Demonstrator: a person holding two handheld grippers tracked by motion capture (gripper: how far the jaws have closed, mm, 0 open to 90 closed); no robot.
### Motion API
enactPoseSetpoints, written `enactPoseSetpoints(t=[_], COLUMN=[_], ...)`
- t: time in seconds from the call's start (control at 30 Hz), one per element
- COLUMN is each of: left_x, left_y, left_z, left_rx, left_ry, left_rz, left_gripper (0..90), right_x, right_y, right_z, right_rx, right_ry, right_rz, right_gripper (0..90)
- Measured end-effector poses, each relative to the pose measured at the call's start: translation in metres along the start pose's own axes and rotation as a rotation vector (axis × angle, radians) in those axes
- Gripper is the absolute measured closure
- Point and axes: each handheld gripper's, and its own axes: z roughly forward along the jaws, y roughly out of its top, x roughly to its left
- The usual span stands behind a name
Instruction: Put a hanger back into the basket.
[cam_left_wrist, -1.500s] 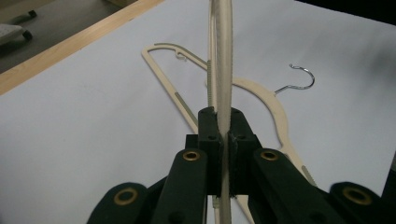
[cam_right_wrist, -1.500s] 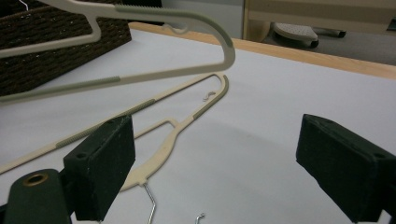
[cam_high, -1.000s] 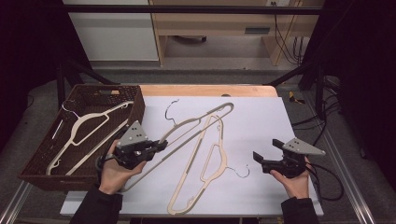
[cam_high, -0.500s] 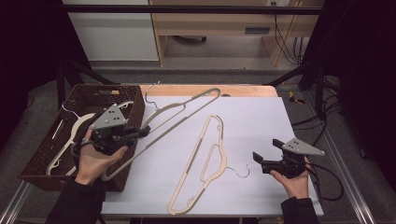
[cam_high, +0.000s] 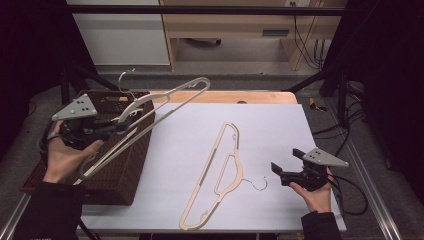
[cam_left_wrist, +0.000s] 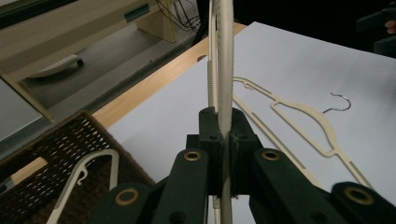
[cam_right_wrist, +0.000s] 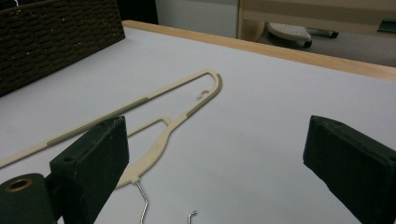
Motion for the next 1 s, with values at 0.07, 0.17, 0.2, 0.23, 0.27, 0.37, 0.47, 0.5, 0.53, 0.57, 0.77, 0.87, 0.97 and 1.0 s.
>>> enactPoseSetpoints(t=[0.07, 0.17, 0.2, 0.23, 0.27, 0.37, 0.47, 0.5, 0.53, 0.57, 0.77, 0.87, 0.97, 1.0], left_x=[0.009, 0.022, 0.026, 0.030, 0.035, 0.047, 0.060, 0.063, 0.066, 0.069, 0.088, 0.094, 0.099, 0.100], left_y=[-0.004, -0.010, -0.012, -0.015, -0.018, -0.025, -0.034, -0.037, -0.040, -0.044, -0.068, -0.075, -0.083, -0.086], left_z=[-0.006, -0.013, -0.016, -0.018, -0.019, -0.023, -0.026, -0.026, -0.027, -0.028, -0.032, -0.033, -0.034, -0.035], left_rx=[0.008, 0.000, -0.002, -0.006, -0.010, 0.002, 0.030, 0.039, 0.038, 0.048, 0.051, 0.065, 0.071, 0.073], left_ry=[0.019, 0.042, 0.048, 0.049, 0.049, 0.054, 0.070, 0.076, 0.082, 0.080, 0.094, 0.103, 0.102, 0.101], left_rz=[0.000, -0.017, -0.025, -0.032, -0.039, -0.044, -0.062, -0.066, -0.061, -0.076, -0.121, -0.138, -0.154, -0.157], left_gripper=[86.6, 86.6, 86.6, 86.6, 86.6, 86.6, 86.6, 86.6, 86.6, 86.6, 86.6, 86.6, 86.6, 86.6], right_x=[0.000, 0.000, 0.000, 0.000, 0.000, 0.000, 0.000, 0.000, 0.000, 0.000, 0.000, 0.000, 0.000, 0.000], right_y=[0.000, 0.000, 0.000, 0.000, 0.000, 0.000, 0.000, 0.000, 0.000, 0.000, -0.001, -0.001, -0.002, -0.002], right_z=[0.000, 0.000, 0.000, 0.000, 0.000, -0.001, 0.000, 0.000, 0.000, 0.000, 0.002, 0.003, 0.003, 0.004], right_rx=[0.000, -0.001, -0.001, -0.001, -0.002, -0.003, 0.000, 0.002, 0.002, 0.001, 0.008, 0.014, 0.017, 0.017], right_ry=[-0.003, -0.006, -0.006, -0.007, -0.009, -0.008, -0.011, -0.011, -0.010, -0.013, -0.015, -0.018, -0.019, -0.019], right_rz=[-0.002, 0.001, 0.000, 0.000, 0.000, 0.003, -0.002, -0.001, 0.001, 0.000, -0.001, -0.004, 0.002, -0.002], right_gripper=[6.8, 6.5, 6.5, 6.4, 6.3, 6.3, 6.3, 6.3, 6.2, 6.2, 6.1, 6.0, 5.9, 5.9])
